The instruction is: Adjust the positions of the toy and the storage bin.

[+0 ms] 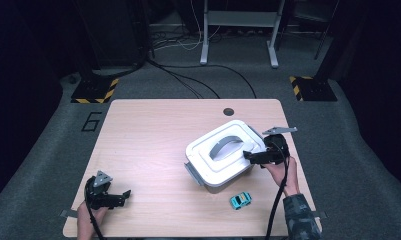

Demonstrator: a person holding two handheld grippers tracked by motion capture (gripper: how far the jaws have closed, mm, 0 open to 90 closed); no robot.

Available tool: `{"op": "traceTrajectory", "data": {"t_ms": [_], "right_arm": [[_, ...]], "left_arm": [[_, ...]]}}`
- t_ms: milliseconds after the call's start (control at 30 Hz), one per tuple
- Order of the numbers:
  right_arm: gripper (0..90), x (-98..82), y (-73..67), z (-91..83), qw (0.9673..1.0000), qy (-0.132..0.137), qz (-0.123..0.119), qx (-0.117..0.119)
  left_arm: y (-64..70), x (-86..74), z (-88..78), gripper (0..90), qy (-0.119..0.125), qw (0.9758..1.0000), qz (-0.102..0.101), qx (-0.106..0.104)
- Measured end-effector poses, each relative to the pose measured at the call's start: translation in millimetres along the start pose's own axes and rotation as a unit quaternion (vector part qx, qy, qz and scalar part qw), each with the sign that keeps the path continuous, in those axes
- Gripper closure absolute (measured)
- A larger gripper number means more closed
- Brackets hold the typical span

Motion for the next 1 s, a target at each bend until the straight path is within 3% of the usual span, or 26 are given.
{"op": "traceTrajectory", "data": {"t_ms": [1000], "right_arm": [[0.6, 20.3, -47.3, 20.9, 0.9989, -0.001, -0.032, 0.034]], "left_arm": [[0.0, 0.0, -0.2, 0.4, 0.000, 1.0000, 0.001, 0.001]]}}
Point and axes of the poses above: each handheld gripper's, and its own axes: z roughly forward along the jaws, x roughly out of its top, y roughly to its right, the point moved 1 cm from there along z, roughly forward along the jaws, and after that the axes turned 10 degrees about -x, right-handed, at the moved point
